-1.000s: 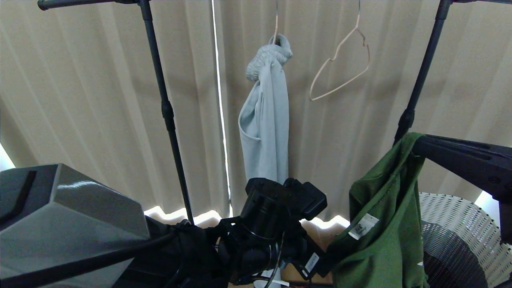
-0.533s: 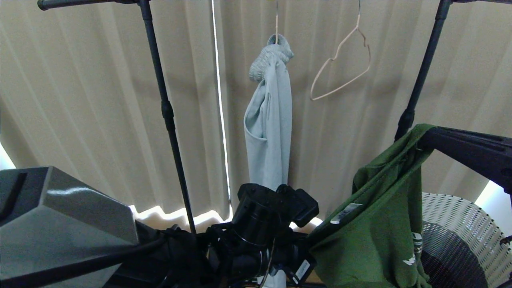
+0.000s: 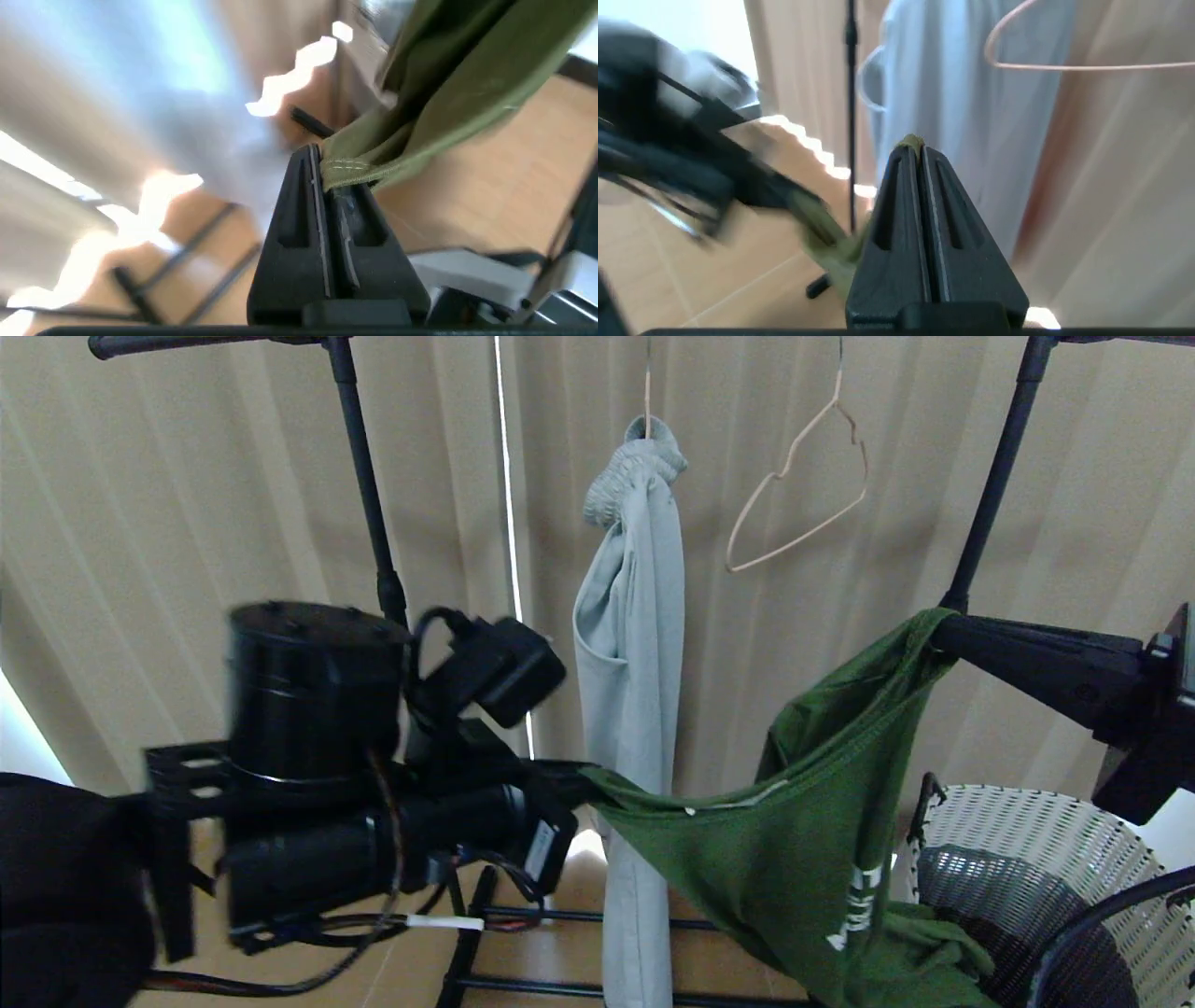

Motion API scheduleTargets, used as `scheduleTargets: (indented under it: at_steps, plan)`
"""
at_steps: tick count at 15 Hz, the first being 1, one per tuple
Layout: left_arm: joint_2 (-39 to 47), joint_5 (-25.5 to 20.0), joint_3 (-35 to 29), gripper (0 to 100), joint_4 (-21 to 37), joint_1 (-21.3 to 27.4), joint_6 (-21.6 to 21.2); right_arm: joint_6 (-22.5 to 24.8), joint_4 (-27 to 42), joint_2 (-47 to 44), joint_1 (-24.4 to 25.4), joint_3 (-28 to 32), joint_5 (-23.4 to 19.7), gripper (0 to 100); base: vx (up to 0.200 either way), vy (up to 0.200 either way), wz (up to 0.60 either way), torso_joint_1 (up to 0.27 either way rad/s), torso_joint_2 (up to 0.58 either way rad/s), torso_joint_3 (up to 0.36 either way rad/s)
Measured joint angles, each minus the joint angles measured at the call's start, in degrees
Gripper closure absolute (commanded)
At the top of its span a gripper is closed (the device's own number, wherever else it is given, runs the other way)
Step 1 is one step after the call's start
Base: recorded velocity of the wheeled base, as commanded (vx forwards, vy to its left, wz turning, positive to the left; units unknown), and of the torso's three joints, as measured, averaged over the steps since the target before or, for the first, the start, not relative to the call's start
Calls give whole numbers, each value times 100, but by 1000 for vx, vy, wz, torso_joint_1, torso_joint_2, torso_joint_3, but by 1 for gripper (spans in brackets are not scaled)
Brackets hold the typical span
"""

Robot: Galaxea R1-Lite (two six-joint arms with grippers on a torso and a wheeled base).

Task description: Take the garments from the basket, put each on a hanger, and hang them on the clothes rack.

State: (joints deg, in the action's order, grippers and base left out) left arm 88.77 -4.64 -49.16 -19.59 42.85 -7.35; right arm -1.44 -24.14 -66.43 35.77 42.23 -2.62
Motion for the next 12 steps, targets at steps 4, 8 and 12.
scheduleTargets:
  at_steps: [4,8,12]
  plan:
    - [-1033,20,-709,100,631,-716,-595,13,5,-154,-245,325,-2,100,0,0,0,0,0,0]
    - [-1253,336,-1268,100,635,-798,-953,29,-90,-302,-564,501,-2,100,0,0,0,0,0,0]
    - [-1182,374,-1690,100,627,-788,-1151,22,-413,-623,-617,835,9,100,0,0,0,0,0,0]
